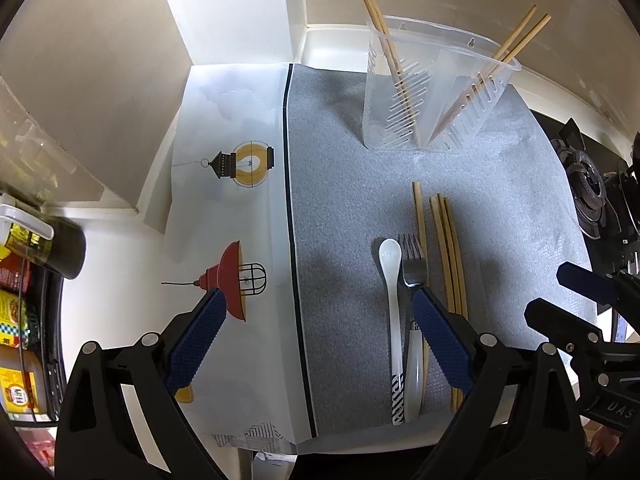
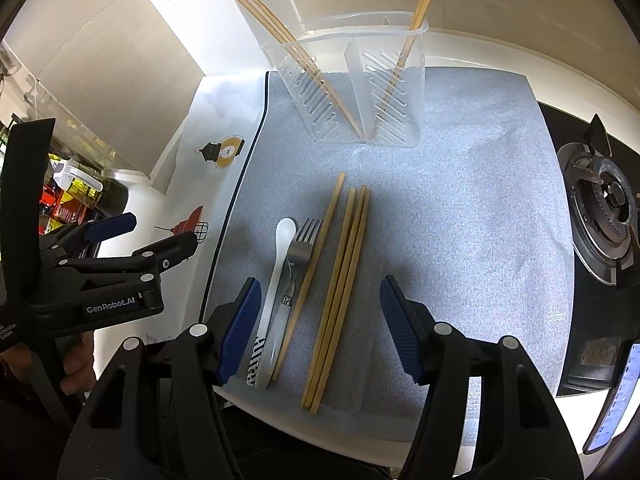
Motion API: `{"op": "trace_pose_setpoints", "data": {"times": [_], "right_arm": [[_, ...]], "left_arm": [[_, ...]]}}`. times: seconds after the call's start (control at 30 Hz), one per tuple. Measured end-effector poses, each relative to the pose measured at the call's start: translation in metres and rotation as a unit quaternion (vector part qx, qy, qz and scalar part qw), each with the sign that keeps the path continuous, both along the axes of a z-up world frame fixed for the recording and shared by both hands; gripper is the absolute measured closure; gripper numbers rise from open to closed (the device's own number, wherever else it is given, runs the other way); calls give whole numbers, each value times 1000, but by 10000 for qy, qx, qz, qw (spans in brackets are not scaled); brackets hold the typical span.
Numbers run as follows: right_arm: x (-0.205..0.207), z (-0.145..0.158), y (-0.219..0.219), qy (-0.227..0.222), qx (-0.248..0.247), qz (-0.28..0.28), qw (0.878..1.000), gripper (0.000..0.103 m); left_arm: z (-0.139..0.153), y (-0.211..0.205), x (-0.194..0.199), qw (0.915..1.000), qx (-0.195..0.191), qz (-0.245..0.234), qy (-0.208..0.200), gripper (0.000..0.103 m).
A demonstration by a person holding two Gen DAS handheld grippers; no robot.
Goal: Organize utensils
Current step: 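Move both open tools back over the spoon, fork and chopsticks on the mat, then close the left tool on the white spoon while the right tool grasps a chopstick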
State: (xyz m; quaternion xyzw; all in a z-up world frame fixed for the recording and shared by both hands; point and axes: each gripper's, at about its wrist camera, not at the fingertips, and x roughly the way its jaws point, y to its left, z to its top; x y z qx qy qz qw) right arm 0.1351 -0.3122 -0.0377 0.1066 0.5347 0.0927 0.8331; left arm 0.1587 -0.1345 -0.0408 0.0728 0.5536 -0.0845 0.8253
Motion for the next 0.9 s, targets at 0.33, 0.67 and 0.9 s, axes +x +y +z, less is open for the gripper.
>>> {"op": "trace_pose_setpoints", "data": {"times": [0.33,0.67,0.9], "right_arm": [[34,-28,-8,392,161,-214,9989,79],[85,-77,1,826,-147,-285,9961,93],[90,-98,8,948,-502,-229,9940,93]], "left_arm": [[-4,11,11,9998,-3,171,59,12],[-13,34,19,9987,9,483,135,12],[-17,47,22,9976,-5,669,187,12]]}}
